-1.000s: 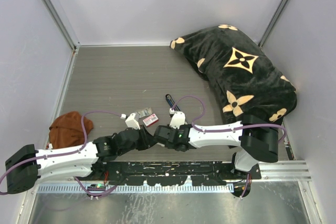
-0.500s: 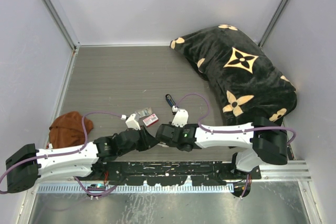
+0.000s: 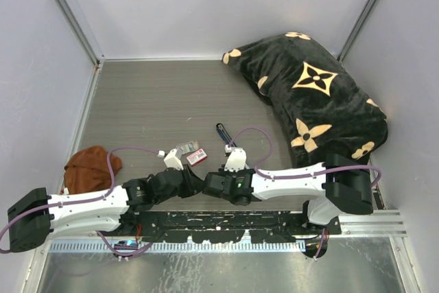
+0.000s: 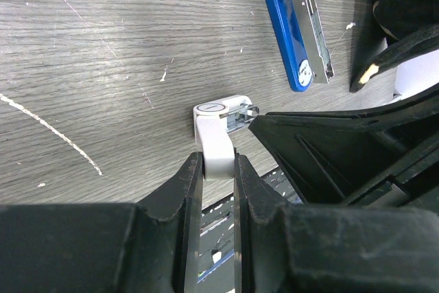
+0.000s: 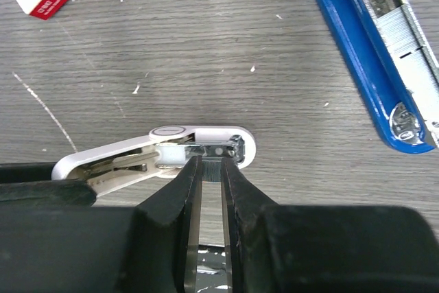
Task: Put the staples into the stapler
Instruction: Adjust the staple in the stapler.
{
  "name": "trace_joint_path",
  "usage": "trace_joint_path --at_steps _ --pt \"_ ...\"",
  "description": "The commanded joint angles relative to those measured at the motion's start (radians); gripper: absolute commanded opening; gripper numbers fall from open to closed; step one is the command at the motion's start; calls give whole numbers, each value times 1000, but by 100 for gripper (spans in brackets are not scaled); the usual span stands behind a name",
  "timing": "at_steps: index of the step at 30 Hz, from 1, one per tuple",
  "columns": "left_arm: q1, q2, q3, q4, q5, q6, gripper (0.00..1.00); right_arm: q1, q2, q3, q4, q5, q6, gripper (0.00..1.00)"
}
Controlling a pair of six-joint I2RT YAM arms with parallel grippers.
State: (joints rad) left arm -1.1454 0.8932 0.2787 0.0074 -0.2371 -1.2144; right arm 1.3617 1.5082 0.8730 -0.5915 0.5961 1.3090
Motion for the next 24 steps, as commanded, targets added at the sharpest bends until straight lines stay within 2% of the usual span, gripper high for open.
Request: trace_joint_path --at_steps 1,24 --pt "-13 16 24 -32 33 3 8 4 -9 -16 4 76 32 12" --pt "-14 13 28 -37 38 3 7 5 23 -34 62 81 13 12"
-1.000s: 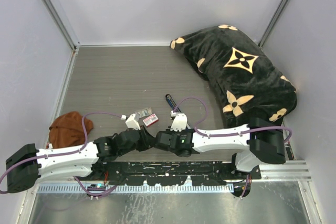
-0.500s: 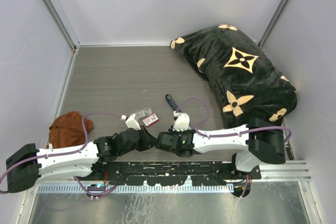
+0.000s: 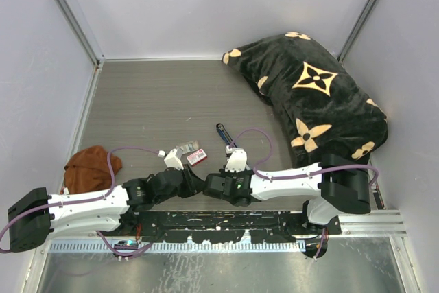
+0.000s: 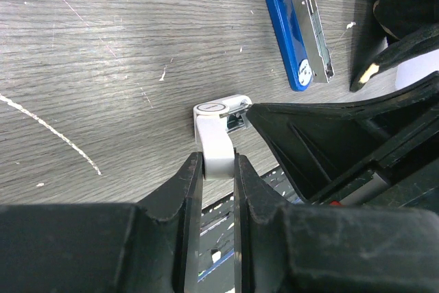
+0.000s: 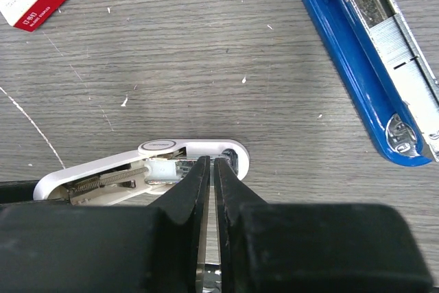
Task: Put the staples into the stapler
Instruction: Adjust the staple in the stapler.
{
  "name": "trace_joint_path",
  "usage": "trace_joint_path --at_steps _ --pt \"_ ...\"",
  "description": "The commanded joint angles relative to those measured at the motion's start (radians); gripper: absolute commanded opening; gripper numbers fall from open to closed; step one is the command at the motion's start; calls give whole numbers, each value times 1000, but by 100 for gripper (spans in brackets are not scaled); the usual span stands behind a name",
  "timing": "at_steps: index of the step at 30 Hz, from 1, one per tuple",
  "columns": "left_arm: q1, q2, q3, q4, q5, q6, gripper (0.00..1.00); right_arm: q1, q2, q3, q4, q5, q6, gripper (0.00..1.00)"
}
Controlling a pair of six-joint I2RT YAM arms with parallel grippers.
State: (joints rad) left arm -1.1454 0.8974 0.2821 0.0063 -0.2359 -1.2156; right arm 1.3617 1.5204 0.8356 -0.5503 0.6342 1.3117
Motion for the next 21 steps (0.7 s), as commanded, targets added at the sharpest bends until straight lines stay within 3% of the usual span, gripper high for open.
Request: trace_joint_path --at_steps 1,9,21 --pt "-13 9 24 -35 37 4 7 4 11 1 21 42 10 12" --pt "-13 6 25 -38 38 5 8 5 10 -4 30 36 12 12" --pt "-13 7 23 -8 68 14 22 -9 -26 -42 94 -39 4 16"
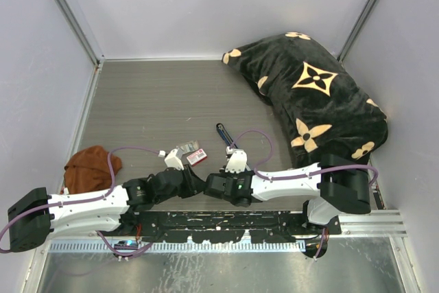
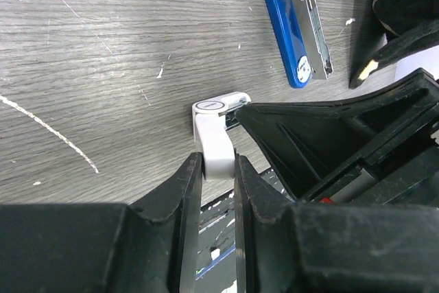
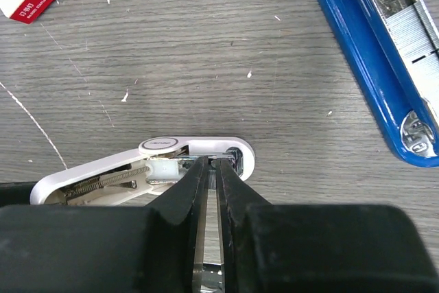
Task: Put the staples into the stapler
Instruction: Adjust the staple in the stapler.
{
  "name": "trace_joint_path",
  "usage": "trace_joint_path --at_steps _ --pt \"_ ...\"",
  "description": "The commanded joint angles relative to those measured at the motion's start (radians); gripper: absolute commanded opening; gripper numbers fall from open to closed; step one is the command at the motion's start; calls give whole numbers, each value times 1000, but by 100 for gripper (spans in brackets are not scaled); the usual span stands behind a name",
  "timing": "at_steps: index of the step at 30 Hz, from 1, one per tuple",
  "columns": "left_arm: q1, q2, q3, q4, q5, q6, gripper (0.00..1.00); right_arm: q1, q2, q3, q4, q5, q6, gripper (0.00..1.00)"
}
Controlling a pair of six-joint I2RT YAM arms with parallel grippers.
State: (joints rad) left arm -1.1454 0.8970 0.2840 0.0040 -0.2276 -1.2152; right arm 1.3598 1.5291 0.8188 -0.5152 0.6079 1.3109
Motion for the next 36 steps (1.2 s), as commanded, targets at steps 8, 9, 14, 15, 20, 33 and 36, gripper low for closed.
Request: trace_joint_path --at_steps 8,9,14,15,20,33,36 --pt "-12 8 27 -8 117 36 40 -15 -29 -9 99 -19 -23 16" --pt "-11 -1 29 -23 117 41 43 -16 -32 -3 95 -17 -33 17" --pt "0 -86 47 -123 113 66 61 -24 -50 39 46 -14 -86 23" --pt "5 -112 54 -158 113 80 63 -25 -57 48 35 -14 -101 24" --pt "80 -178 187 -357 169 240 88 -49 -104 74 -10 -46 -190 47" --pt "498 16 311 -317 617 475 98 -137 -295 -39 102 36 -448 100" --pt "500 66 339 -337 570 503 98 -143 -339 -58 95 8 -447 99"
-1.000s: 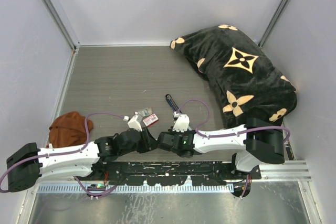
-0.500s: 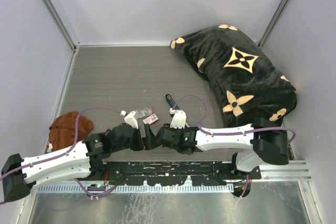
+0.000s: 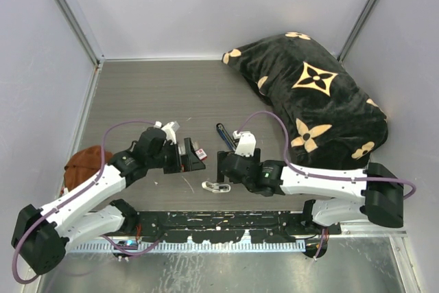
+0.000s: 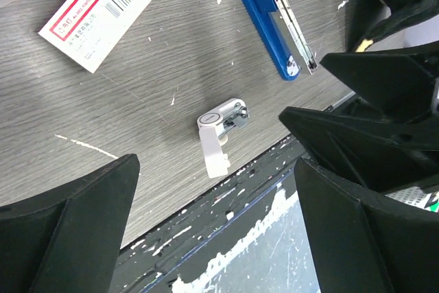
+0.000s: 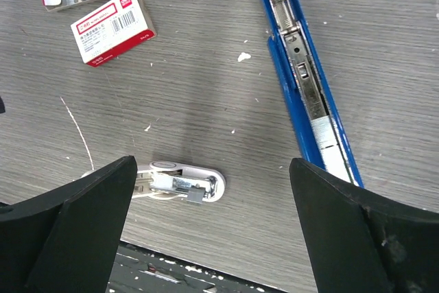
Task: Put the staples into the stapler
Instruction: Adjust the staple in the stapler.
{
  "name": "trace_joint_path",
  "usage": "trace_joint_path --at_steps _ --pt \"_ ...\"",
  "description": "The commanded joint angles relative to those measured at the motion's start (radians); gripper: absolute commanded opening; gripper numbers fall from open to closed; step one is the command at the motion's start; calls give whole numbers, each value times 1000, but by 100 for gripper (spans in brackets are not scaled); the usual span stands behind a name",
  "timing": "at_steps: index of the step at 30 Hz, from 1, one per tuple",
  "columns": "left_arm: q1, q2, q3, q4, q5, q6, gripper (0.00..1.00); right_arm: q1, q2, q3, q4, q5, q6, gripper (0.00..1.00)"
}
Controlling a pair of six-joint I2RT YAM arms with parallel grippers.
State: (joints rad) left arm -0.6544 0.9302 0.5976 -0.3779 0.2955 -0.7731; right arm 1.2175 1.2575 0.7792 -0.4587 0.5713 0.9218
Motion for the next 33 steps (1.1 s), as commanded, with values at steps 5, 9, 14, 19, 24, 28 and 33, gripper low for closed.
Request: trace_joint_path --at_steps 5,9,14,19,24,28,33 --pt "9 88 113 -22 55 206 96 17 -119 -51 15 -57 64 87" --pt "9 132 185 -101 86 298 88 36 -65 -46 -33 -111 171 68" --pt "9 167 130 -33 155 294 77 51 43 25 -38 -135 253 56" --pt "10 239 149 -50 208 307 73 37 169 98 -63 -173 248 52" --pt "-13 255 157 -107 166 341 70 8 245 126 -72 -204 235 44" --pt "-35 260 161 -113 149 343 68 7 265 137 -112 -202 239 43" --pt "-46 266 165 -111 138 342 68 7 275 136 -112 -212 241 41"
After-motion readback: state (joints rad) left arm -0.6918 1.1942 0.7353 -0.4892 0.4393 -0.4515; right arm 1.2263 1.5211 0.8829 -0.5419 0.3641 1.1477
